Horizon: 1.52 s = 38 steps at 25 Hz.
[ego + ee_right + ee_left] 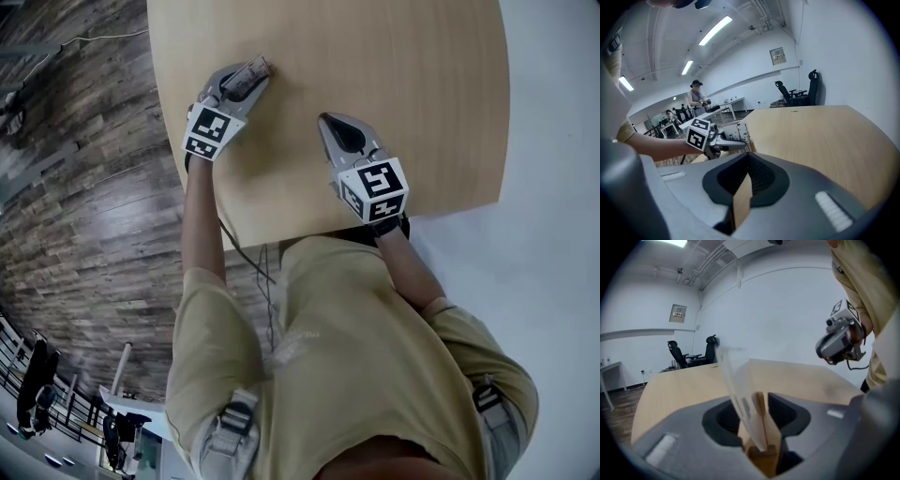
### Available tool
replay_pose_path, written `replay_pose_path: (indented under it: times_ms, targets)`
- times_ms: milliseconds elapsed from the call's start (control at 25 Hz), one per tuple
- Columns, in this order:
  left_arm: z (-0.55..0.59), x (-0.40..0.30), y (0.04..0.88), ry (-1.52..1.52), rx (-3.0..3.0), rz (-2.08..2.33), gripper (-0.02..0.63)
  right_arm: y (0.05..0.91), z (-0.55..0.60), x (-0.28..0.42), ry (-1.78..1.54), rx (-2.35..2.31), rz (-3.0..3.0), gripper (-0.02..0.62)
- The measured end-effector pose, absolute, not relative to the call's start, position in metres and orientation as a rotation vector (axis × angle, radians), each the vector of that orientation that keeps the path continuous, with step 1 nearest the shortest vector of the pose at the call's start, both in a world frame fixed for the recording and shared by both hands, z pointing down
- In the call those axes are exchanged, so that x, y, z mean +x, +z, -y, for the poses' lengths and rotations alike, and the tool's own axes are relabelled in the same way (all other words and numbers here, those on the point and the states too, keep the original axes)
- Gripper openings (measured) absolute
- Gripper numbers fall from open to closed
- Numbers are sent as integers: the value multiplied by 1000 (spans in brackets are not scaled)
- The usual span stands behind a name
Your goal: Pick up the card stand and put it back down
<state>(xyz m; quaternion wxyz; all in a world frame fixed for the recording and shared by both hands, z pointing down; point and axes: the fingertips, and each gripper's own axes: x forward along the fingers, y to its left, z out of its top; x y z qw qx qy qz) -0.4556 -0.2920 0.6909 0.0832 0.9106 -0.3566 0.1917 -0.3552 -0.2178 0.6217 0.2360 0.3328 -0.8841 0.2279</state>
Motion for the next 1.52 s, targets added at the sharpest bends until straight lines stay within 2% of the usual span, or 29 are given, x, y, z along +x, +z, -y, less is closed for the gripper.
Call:
replay_pose_path:
  times_ms: [40,80,400,600,880,1000,1160,1240,1520]
  targets:
    - [293,-456,688,552,2709,1075,195,620,218,-355,621,909,2427,5]
    - [294,-458,687,542,2695,1085,240,618,218,-355,617,908,2430,5]
    - [264,-486,669,570,2486,1308,361,585,204,-339,549,892,2470,5]
    - [213,-493,625,418,2352,1500,381,559,179,-323,509,873,2520,5]
    - [173,-429,534,232,2371,1609,394,508,140,-275,451,907,2604,5]
    - [156,-404,501,146,2309,1713,292,492,127,-247,436,957,2620,5]
    - [133,-344,453,76,2304,1745,279,464,117,-200,433,1043,2632,5]
    - [125,-316,433,83,2335,1765,249,450,114,-182,413,1090,2650,5]
    - [98,-254,368,30,2346,1960,90,398,104,-125,349,1248,2712,5]
